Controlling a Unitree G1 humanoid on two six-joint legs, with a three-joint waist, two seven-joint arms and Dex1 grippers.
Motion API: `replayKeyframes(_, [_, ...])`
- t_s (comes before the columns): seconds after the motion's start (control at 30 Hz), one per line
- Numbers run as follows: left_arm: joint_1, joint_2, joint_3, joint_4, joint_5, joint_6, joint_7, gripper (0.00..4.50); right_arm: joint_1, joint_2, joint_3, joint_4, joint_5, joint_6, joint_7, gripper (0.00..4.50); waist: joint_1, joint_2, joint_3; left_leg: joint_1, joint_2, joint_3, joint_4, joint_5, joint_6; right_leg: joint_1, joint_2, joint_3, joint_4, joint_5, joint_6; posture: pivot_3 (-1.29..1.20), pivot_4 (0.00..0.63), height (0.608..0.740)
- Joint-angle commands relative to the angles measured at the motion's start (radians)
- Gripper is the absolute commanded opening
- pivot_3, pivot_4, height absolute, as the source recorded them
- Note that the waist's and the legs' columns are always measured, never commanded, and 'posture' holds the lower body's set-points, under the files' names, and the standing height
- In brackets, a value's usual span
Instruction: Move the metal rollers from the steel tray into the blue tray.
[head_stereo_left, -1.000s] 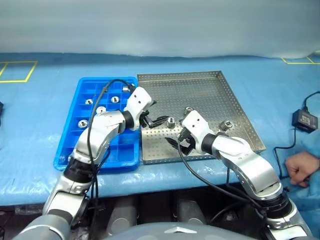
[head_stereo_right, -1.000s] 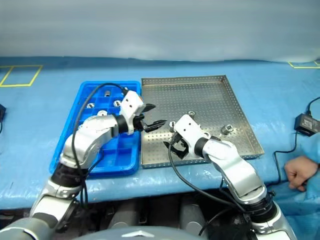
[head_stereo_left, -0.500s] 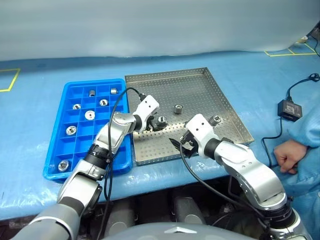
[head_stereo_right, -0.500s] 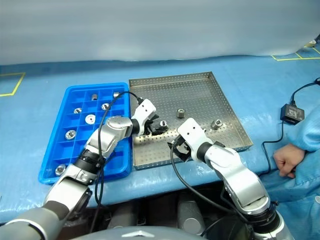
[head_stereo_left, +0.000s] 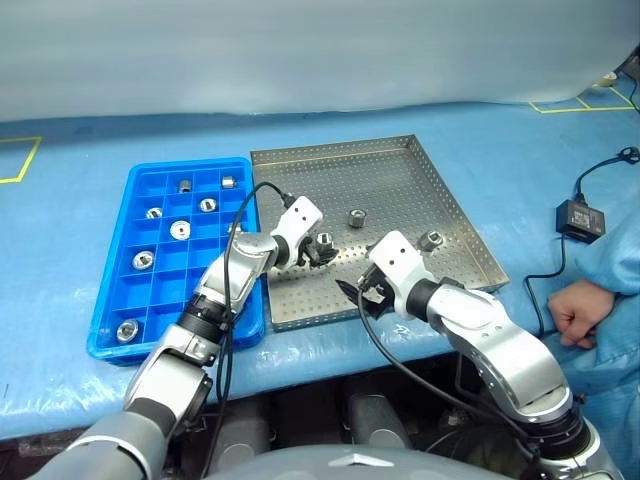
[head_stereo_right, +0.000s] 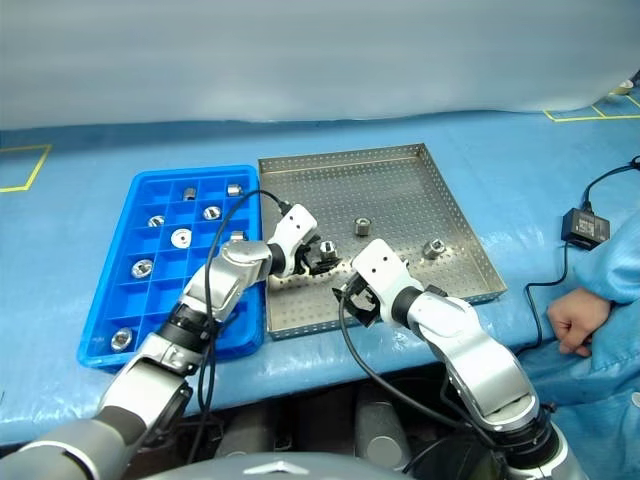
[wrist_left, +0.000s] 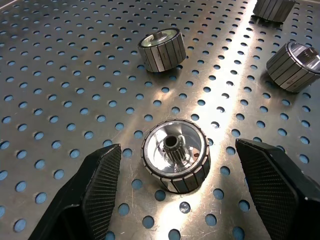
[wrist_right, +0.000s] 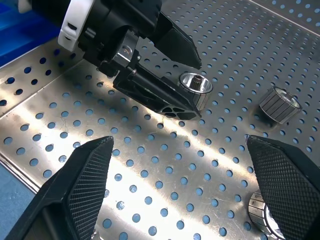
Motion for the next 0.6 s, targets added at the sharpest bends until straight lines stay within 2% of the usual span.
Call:
replayKeyframes(0.03, [-0.002,-0.016,0.015,-0.012,-0.010,-0.034,-0.013,3.08,-0.016,0.004,-0.005,-0.023,-0.005,-0.028,0.000,4.50,0.000,0.000,0.000,0.000,0.000,0.000,0.000,0.000,0.000,0.000,0.000,0.000,0.000,0.000,0.000,-0.23,0.150,0.740])
replayKeyframes(0.07, [0.000,-0.019,0.014,-0.018,-0.011,-0.035,-0.017,2.83,-0.016,0.004,-0.003,-0.024,-0.005,-0.028,0.000,4.50,0.000,0.000,0.000,0.000,0.000,0.000,0.000,0.000,0.000,0.000,0.000,0.000,0.000,0.000,0.000,-0.23,0.150,0.740])
replayKeyframes(0.17, [0.000,-0.023,0.013,-0.017,-0.008,-0.036,-0.023,2.83,-0.014,0.003,-0.003,-0.025,-0.005,-0.029,0.000,4.50,0.000,0.000,0.000,0.000,0.000,0.000,0.000,0.000,0.000,0.000,0.000,0.000,0.000,0.000,0.000,-0.23,0.150,0.740])
replayKeyframes(0.23, [0.001,-0.023,0.014,-0.015,-0.008,-0.036,-0.027,2.52,-0.012,0.002,-0.004,-0.026,-0.006,-0.030,-0.001,4.50,0.000,0.000,0.000,0.000,0.000,0.000,0.000,0.000,0.000,0.000,0.000,0.000,0.000,0.000,0.000,-0.23,0.150,0.740])
replayKeyframes(0.33, [0.000,-0.022,0.016,-0.015,-0.002,-0.031,-0.020,1.68,-0.013,0.002,-0.003,-0.024,-0.007,-0.032,-0.002,4.50,0.000,0.000,0.000,0.000,0.000,0.000,0.000,0.000,0.000,0.000,0.000,0.000,0.000,0.000,0.000,-0.23,0.150,0.740])
replayKeyframes(0.6, [0.005,-0.010,0.028,-0.032,-0.010,-0.024,-0.025,1.68,-0.020,0.009,0.001,-0.006,-0.012,-0.039,-0.005,4.50,0.000,0.000,0.000,0.000,0.000,0.000,0.000,0.000,0.000,0.000,0.000,0.000,0.000,0.000,0.000,-0.21,0.150,0.740])
